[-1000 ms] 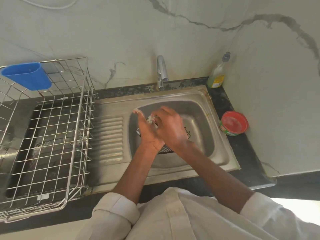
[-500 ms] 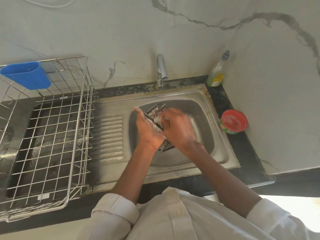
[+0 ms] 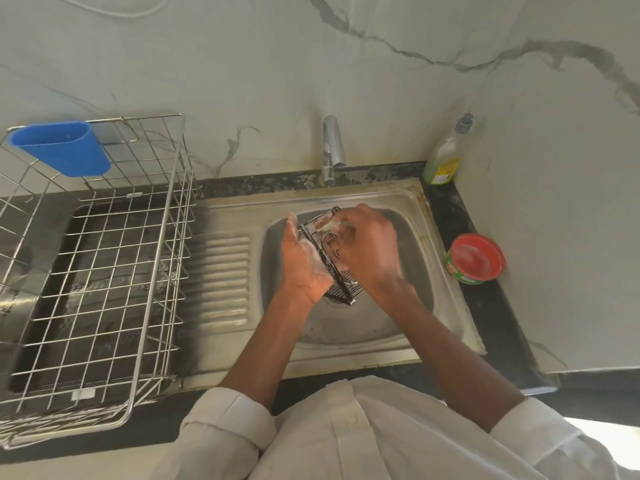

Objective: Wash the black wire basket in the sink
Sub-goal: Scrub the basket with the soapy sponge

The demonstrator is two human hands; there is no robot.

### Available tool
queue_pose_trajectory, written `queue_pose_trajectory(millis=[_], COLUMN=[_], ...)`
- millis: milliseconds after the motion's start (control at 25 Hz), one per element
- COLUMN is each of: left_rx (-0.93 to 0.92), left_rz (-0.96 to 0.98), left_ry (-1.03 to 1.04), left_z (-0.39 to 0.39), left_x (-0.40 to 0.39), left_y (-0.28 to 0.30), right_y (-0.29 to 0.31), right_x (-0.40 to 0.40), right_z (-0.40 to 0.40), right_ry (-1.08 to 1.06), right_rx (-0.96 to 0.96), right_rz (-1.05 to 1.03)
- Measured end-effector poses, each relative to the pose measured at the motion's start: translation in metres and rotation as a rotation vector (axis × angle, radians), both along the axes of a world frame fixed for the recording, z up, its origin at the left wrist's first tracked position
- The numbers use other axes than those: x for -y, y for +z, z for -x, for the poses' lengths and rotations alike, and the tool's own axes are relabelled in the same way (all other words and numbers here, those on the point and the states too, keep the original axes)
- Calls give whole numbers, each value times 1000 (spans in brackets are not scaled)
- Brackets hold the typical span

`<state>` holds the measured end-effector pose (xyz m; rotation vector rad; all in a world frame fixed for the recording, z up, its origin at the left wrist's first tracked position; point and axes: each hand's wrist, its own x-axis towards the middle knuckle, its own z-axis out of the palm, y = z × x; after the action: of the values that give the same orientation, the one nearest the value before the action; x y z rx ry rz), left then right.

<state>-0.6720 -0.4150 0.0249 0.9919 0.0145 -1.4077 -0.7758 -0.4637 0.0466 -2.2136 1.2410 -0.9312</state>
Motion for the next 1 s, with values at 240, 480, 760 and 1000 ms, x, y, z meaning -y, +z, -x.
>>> queue_pose_trajectory(millis=[240,480,760,1000], left_rx=[-32,-55,-94,-64], left_rz=[22,9,16,-7], left_ry=[56,82,99,152], left_z=[-12,-17,-24,-20], left_x=[10,10,4,6], left_y=[-19,-17,-24,-19], right_y=[-14,-2,-28,-31], right_x=[1,-5,-14,-18], right_z=[19,10,49,25], right_ry=[71,42,-91,-259], right_rx=[51,-8,-171,423], right_rz=[-178,-220,-394,-759])
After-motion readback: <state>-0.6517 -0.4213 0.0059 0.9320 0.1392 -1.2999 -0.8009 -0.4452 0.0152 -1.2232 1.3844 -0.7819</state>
